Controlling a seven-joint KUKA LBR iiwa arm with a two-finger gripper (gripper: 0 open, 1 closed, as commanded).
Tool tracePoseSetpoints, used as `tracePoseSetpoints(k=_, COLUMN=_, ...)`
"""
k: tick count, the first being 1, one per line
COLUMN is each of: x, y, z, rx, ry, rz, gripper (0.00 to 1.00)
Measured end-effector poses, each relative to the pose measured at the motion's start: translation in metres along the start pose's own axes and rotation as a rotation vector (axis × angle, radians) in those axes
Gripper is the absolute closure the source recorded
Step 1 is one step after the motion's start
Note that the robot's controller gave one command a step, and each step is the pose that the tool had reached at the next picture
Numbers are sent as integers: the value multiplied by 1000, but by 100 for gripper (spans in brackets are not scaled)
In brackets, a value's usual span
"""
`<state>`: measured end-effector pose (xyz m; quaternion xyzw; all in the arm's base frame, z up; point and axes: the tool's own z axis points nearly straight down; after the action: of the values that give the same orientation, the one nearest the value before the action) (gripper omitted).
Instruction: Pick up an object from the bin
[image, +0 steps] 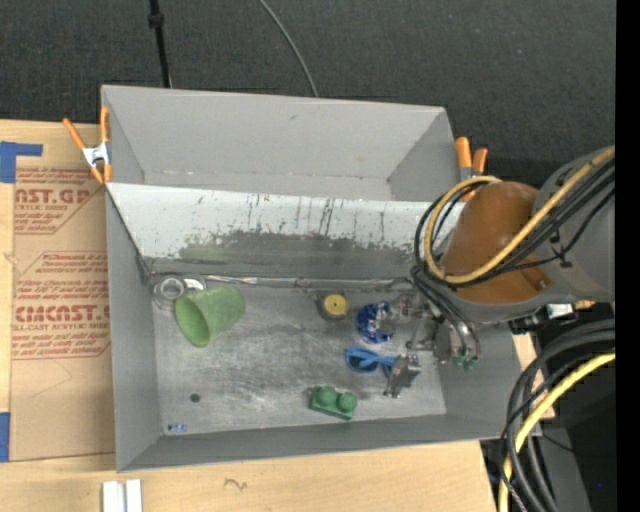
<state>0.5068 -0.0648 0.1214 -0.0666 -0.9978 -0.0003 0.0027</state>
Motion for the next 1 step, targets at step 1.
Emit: tracePoseSetpoints(k=1, x=10, y=-8, z=47, rx=0, ry=-6, rz=227, gripper=0)
